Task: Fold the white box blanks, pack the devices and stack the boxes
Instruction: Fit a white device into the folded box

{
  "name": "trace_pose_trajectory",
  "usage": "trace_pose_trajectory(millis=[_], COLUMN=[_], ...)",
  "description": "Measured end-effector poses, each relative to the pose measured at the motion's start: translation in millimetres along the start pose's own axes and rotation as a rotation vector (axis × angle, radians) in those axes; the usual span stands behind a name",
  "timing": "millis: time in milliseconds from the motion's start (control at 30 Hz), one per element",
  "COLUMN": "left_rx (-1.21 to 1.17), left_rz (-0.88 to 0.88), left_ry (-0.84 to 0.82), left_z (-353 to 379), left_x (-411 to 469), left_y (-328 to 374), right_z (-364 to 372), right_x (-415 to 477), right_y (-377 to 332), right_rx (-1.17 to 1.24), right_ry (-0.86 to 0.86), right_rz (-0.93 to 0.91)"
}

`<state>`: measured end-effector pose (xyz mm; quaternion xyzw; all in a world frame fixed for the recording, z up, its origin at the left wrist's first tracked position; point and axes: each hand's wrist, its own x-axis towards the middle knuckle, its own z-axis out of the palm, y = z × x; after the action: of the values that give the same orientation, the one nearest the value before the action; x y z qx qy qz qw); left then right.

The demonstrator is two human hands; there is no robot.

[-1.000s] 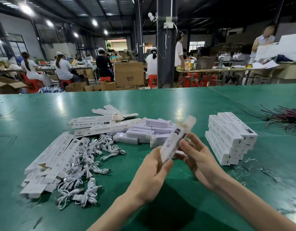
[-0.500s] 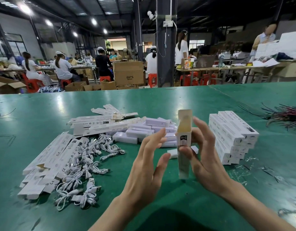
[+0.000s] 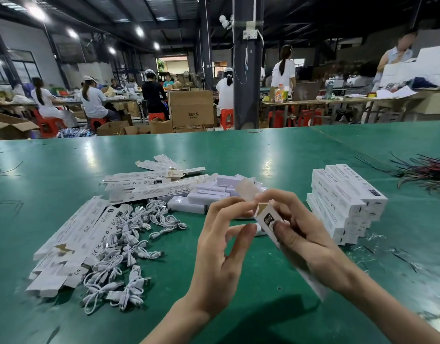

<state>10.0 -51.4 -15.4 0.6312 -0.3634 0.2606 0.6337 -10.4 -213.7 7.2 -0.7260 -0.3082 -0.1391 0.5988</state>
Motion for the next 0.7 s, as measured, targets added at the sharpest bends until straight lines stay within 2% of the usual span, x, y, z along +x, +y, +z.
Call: trace_pose_trajectory(millis=[67,367,700], left_rx=[-0.064,-0.058,-0.24], left_rz=[-0.041,-0.078,-0.314], left_ry=[0.011,0.044,0.063], left_z=[1.7,3.7,-0.8], left_x=[-1.2,-1.0,2.4], left_y=[1.6,9.0,9.1], right_z=[1.3,-0.4,-6.7], right_x=[-0.7,-1.6,-3.5], right_y=[-0.5,-4.7,-3.4], right_rx=[0.004,0.004,-0.009], right_ry=[-0.029,-0.067,-0.189], right_rz=[-0.004,0.053,0.13])
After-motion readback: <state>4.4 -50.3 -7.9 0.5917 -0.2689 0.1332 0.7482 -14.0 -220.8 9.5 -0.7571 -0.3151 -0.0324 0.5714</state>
